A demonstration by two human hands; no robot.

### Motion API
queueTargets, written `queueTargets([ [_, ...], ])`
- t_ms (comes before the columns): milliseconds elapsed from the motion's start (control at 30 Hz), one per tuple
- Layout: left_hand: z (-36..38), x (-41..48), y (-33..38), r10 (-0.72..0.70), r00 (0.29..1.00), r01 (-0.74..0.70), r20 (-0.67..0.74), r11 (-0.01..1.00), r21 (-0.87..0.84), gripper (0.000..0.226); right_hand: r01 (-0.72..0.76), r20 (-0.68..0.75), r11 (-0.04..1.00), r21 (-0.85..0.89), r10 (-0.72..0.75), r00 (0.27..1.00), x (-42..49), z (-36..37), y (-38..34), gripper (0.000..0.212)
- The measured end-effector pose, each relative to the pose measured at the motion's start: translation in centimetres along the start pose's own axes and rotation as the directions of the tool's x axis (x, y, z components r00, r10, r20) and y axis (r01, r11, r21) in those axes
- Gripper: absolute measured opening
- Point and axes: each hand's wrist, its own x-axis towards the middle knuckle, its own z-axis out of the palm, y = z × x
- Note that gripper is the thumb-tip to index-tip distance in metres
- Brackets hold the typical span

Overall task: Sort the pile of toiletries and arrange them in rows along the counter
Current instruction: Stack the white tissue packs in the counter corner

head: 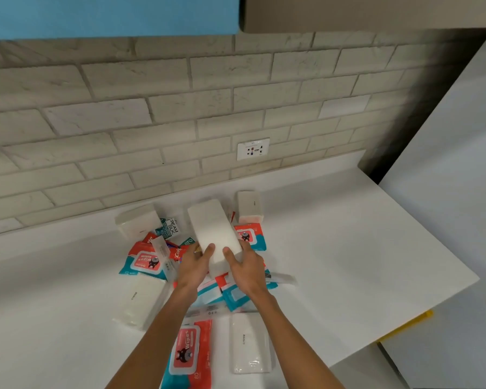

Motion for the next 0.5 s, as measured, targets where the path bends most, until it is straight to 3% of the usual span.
queueTargets([
  [167, 2.2, -1.8, -0.1, 0.050, 0.998, -0.052, 0.044, 0.998, 0.044, 0.053, 0.042, -0.081, 0.993, 0.107, -0.033, 0.996, -1.4, -1.9, 2.1, 0.062],
  [500, 10.8, -7.1, -0.6, 0.138, 0.981, -0.156, 0.137, 0.979, 0.133, 0.050, 0.082, -0.182, 0.966, 0.243, -0.037, 0.982, -4.5, -10.6, 9.2, 0.048],
])
